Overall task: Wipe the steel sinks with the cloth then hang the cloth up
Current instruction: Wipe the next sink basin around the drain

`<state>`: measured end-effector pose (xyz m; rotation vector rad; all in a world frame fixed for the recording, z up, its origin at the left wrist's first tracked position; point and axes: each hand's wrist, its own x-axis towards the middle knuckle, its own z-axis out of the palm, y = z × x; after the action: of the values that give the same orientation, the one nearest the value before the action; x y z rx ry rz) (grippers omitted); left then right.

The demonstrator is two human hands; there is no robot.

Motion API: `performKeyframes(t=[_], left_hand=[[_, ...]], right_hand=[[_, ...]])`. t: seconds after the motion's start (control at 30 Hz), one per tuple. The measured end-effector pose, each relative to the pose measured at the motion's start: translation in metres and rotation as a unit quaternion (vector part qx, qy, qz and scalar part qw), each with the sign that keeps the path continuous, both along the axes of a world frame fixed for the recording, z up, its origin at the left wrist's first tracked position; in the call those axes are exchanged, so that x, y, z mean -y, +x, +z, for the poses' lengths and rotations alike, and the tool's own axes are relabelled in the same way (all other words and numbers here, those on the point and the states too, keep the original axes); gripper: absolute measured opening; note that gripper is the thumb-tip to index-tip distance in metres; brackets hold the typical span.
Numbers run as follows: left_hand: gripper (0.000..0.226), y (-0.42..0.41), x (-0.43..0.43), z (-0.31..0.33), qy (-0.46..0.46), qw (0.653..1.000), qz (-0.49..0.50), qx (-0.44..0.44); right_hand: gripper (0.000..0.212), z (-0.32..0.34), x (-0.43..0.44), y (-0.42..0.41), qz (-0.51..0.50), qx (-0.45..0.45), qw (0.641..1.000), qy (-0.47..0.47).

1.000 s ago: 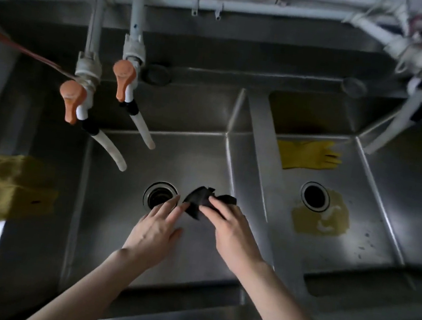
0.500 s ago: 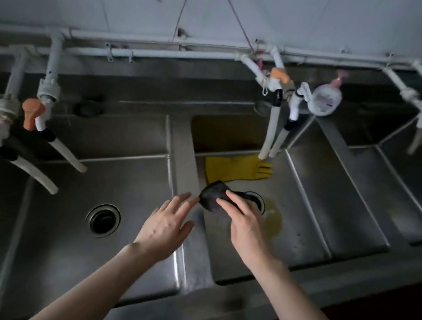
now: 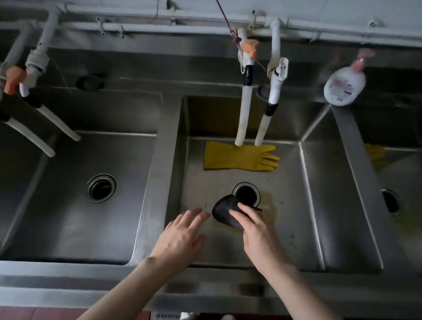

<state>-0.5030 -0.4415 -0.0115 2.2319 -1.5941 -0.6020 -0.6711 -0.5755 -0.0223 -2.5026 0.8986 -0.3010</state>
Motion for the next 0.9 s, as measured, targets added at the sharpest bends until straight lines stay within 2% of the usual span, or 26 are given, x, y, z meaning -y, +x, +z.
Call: performKeyframes(t=[0.23,0.47,0.6,0.73,0.8,0.9], left_hand=[[0.051,0.008,0.027,-0.027,0.044,0.999,0.007,0.022],[0.054,0.005,0.044,-0.065,0.103,0.994,0.016,-0.030],[0.053,0.004,0.053,-0.087,0.128,0.989,0.039,-0.063],[0.054,0.007,0.066,-0.118,0.147,0.988,0.029,-0.037],[0.055,0.008,0.073,-0.133,0.152,0.988,0.031,-0.020],[0.059,0.008,0.081,-0.153,0.202,0.978,0.043,-0.004]], right_hand=[[0.058,-0.020,0.027,-0.007,0.015,-0.028,0.999,0.005],[0.061,-0.056,0.048,-0.004,0.038,-0.092,0.994,0.033],[0.063,-0.079,0.061,0.004,0.095,-0.135,0.985,0.039],[0.069,-0.107,0.071,0.019,0.163,-0.170,0.971,0.040],[0.072,-0.131,0.076,0.023,0.221,-0.199,0.954,0.044],[0.070,-0.170,0.088,0.018,0.300,-0.323,0.895,0.065]])
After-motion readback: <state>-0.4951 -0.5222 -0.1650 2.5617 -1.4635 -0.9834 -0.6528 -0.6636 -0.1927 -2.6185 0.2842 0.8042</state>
